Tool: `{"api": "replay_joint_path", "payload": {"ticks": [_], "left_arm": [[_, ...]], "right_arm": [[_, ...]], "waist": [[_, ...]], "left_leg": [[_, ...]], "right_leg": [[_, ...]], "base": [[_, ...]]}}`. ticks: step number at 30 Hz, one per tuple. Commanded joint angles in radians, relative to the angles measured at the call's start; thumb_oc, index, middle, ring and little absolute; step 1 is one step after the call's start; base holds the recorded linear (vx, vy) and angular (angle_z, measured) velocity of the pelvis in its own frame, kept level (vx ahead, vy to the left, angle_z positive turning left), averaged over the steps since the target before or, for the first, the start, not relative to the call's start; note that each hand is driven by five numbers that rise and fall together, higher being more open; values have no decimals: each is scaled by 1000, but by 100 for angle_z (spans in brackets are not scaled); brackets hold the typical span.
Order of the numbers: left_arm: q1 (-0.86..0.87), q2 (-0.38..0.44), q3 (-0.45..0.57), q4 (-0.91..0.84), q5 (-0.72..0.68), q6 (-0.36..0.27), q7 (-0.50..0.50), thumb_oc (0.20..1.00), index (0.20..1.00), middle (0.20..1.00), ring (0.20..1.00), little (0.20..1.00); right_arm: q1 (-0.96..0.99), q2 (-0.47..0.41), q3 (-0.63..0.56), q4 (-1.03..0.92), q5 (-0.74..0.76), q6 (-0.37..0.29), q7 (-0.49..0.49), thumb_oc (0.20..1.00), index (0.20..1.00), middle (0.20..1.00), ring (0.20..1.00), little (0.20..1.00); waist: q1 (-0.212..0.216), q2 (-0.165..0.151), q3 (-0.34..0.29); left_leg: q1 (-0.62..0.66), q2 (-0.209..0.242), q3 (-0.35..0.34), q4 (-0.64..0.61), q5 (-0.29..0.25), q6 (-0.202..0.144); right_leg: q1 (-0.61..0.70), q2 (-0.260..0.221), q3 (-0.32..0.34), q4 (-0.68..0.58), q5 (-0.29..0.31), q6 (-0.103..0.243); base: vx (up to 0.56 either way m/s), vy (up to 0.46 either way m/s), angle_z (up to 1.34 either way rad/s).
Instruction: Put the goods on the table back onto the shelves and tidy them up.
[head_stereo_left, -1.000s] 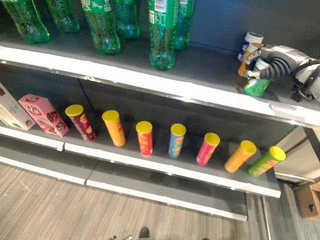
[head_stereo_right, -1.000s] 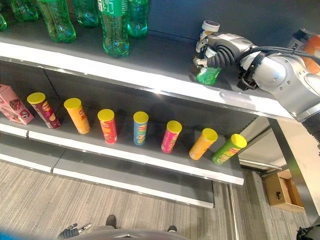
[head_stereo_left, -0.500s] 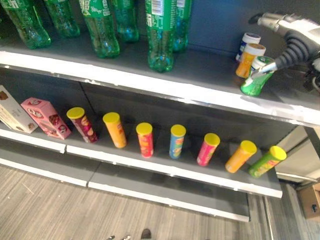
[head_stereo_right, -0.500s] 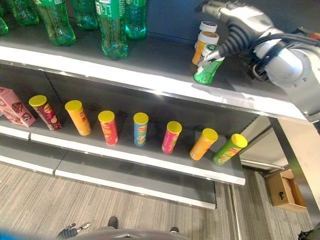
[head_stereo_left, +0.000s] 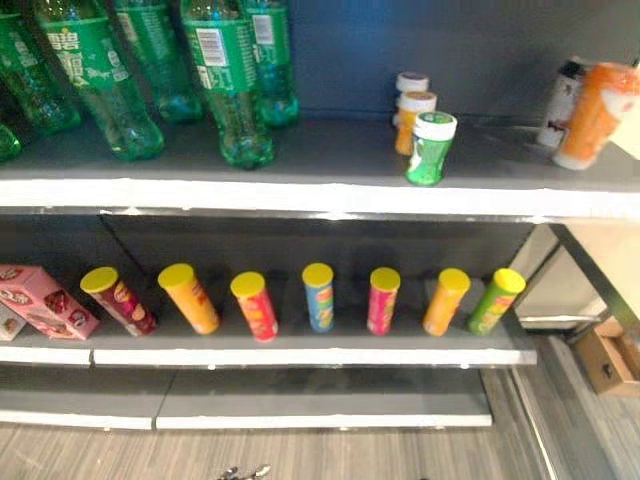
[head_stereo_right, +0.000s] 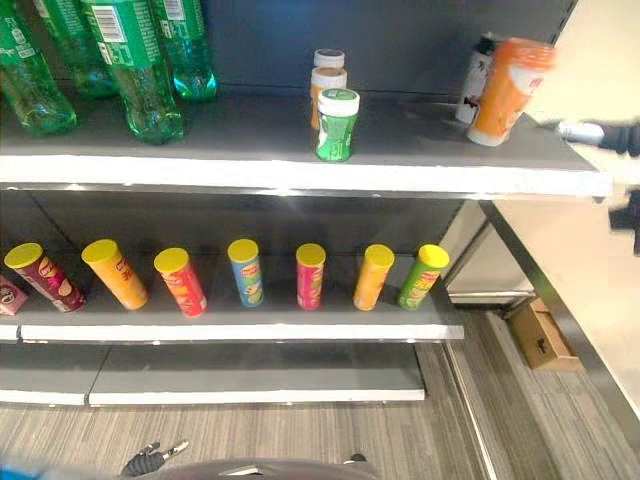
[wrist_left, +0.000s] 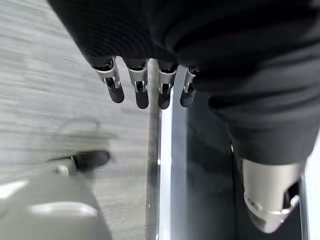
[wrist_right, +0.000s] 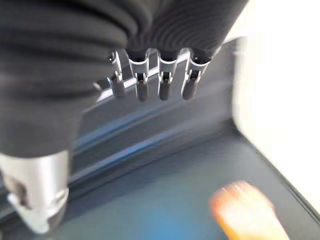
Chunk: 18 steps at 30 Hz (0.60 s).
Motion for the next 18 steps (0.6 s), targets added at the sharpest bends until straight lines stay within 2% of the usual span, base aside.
{"api": "replay_joint_path", "payload": {"ticks": [1, 4, 7, 8, 9, 10, 11, 12, 13, 14, 15, 16, 18], "left_arm": [[-61, 43, 18, 2, 19, -23, -5, 1000, 1000, 1000, 1000, 1000], [-66, 38, 19, -12, 32, -26, -5, 1000, 1000, 1000, 1000, 1000], [-70, 31, 19, -29, 43, -30, -3, 1000, 1000, 1000, 1000, 1000], [-67, 32, 21, -41, 42, -32, -6, 1000, 1000, 1000, 1000, 1000], [-66, 32, 20, -42, 42, -32, -6, 1000, 1000, 1000, 1000, 1000], [-64, 35, 27, -49, 44, -34, -14, 1000, 1000, 1000, 1000, 1000], [-63, 35, 27, -49, 44, -34, -14, 1000, 1000, 1000, 1000, 1000], [-60, 39, 30, -55, 51, -34, -32, 1000, 1000, 1000, 1000, 1000], [-60, 39, 30, -55, 51, -34, -32, 1000, 1000, 1000, 1000, 1000], [-49, 43, 9, -64, 67, -35, -71, 1000, 1000, 1000, 1000, 1000], [-49, 43, 10, -64, 67, -35, -71, 1000, 1000, 1000, 1000, 1000], [-47, 40, 0, -64, 66, -35, -78, 1000, 1000, 1000, 1000, 1000], [-50, 19, -38, -52, 75, -26, -85, 1000, 1000, 1000, 1000, 1000]], "right_arm": [[-49, 54, 33, -7, 184, -38, 91, 1000, 1000, 1000, 1000, 1000], [31, 165, 63, -36, 275, -33, 158, 1000, 1000, 1000, 1000, 1000], [92, 230, 69, -50, 322, -22, 197, 1000, 1000, 1000, 1000, 1000], [138, 253, 81, -36, 387, -8, 247, 1000, 1000, 1000, 1000, 1000], [139, 253, 80, -36, 389, -9, 249, 1000, 1000, 1000, 1000, 1000], [197, 247, 119, -7, 428, 29, 313, 1000, 1000, 1000, 1000, 1000], [197, 246, 121, -4, 430, 27, 314, 1000, 1000, 1000, 1000, 1000], [301, 209, 184, 103, 495, 114, 451, 1000, 1000, 1000, 1000, 1000], [301, 209, 184, 103, 495, 114, 451, 1000, 1000, 1000, 1000, 1000], [357, 188, 322, 347, 486, 197, 572, 1000, 1000, 1000, 1000, 1000], [355, 188, 324, 349, 486, 196, 572, 1000, 1000, 1000, 1000, 1000], [341, 184, 375, 435, 459, 194, 587, 1000, 1000, 1000, 1000, 1000], [285, 247, 511, 682, 327, 202, 563, 1000, 1000, 1000, 1000, 1000]], "waist": [[31, -21, 43], [10, -13, 48], [-13, -4, 51], [-21, -3, 52], [-20, -3, 51], [-27, -4, 53], [-28, -3, 51], [-32, -10, 55], [-32, -10, 55], [-23, -17, 61], [-24, -18, 59], [-20, -20, 60], [-8, -22, 66]], "left_leg": [[91, 23, 49, 11, -133, -15], [95, 18, 62, 11, -136, -10], [99, 9, 73, 11, -140, -7], [101, 6, 79, 11, -140, -5], [101, 5, 80, 11, -140, -5], [100, 2, 83, 11, -139, -6], [99, 2, 84, 11, -139, -5], [94, 0, 86, 11, -133, -9], [94, 0, 86, 11, -133, -9], [92, 1, 79, 11, -128, -14], [89, 0, 79, 11, -127, -14], [87, 0, 76, 11, -125, -14], [86, -2, 69, 11, -122, -15]], "right_leg": [[-11, -27, -31, 52, -31, 24], [-24, -33, -16, 60, -27, 27], [-33, -38, 1, 62, -22, 29], [-38, -43, 8, 63, -18, 30], [-38, -43, 8, 63, -18, 30], [-44, -45, 14, 64, -15, 31], [-45, -45, 15, 64, -15, 31], [-50, -49, 12, 66, -11, 31], [-50, -49, 12, 66, -11, 31], [-43, -51, -1, 68, -12, 31], [-46, -52, -1, 68, -11, 31], [-46, -53, -4, 69, -11, 31], [-39, -54, -13, 70, -16, 29]], "base": [[-25, 52, -24], [-15, 28, -14], [-3, 33, -20], [-5, 26, -21], [-13, 29, -22], [-9, 12, -16], [-35, 19, -11], [-25, 8, -9], [-45, -4, -2], [-21, -11, 3], [-32, -11, 8], [-15, -4, 6], [-9, -19, 8]]}}
